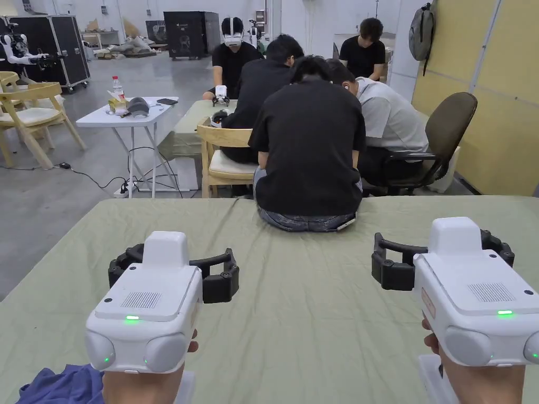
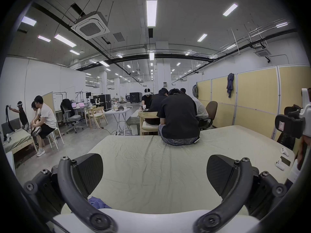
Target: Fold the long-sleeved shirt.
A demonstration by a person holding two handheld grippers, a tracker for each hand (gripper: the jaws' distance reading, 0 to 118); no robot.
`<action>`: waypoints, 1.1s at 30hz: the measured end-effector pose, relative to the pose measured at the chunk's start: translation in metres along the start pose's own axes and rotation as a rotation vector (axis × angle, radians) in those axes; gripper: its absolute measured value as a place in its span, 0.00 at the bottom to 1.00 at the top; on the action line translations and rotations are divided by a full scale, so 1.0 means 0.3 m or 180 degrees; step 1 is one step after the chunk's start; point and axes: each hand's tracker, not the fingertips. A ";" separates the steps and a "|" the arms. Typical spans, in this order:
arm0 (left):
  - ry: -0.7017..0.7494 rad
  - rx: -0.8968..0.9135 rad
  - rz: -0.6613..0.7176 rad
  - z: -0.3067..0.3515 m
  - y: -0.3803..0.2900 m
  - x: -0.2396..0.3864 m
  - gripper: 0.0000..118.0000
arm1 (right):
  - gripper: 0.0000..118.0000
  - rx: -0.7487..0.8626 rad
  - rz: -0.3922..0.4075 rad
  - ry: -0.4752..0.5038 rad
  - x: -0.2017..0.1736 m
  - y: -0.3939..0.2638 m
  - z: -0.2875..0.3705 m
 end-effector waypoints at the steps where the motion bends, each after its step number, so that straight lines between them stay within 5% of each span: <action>1: 0.0002 -0.0001 -0.0001 0.002 0.000 0.000 1.00 | 1.00 -0.0005 0.0004 -0.0003 -0.001 0.000 0.000; 33: 0.0038 -0.0018 0.0062 -0.007 -0.024 0.003 1.00 | 1.00 -0.0069 -0.0018 -0.0011 0.005 -0.014 -0.004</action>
